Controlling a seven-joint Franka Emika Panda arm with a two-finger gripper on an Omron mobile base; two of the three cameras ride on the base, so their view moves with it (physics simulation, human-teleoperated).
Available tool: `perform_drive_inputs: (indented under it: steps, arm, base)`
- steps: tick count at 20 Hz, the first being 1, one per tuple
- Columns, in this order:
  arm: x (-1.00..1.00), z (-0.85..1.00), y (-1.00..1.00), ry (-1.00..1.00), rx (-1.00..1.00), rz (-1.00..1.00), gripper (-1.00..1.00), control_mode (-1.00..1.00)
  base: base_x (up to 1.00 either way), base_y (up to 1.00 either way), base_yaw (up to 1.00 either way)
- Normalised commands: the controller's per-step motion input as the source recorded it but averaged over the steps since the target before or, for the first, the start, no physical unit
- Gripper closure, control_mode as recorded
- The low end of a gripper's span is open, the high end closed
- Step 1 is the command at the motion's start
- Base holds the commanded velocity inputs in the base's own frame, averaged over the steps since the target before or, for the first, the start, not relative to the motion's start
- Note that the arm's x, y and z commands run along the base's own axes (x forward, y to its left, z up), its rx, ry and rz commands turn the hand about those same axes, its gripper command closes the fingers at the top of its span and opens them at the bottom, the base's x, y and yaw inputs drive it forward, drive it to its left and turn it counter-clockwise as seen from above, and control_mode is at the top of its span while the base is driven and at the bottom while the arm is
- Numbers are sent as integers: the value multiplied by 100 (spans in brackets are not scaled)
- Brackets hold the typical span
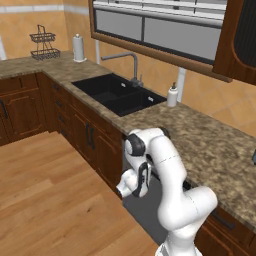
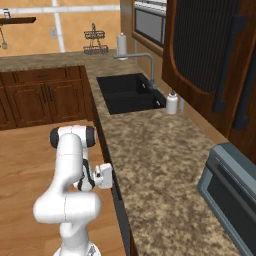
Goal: Pick up the cup and bowl from the counter, place them in the dishwasher, and close the dishwasher door.
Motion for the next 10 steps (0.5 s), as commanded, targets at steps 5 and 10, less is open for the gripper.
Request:
perform_drive_inputs:
  steps: [5,10]
  arm:
    - [25,-100,-55,0,-3,2,-100,-100]
    - [19,-90,-44,0,-4,2,-100,-100]
  base:
    - [0,0,0]
    - [0,0,0]
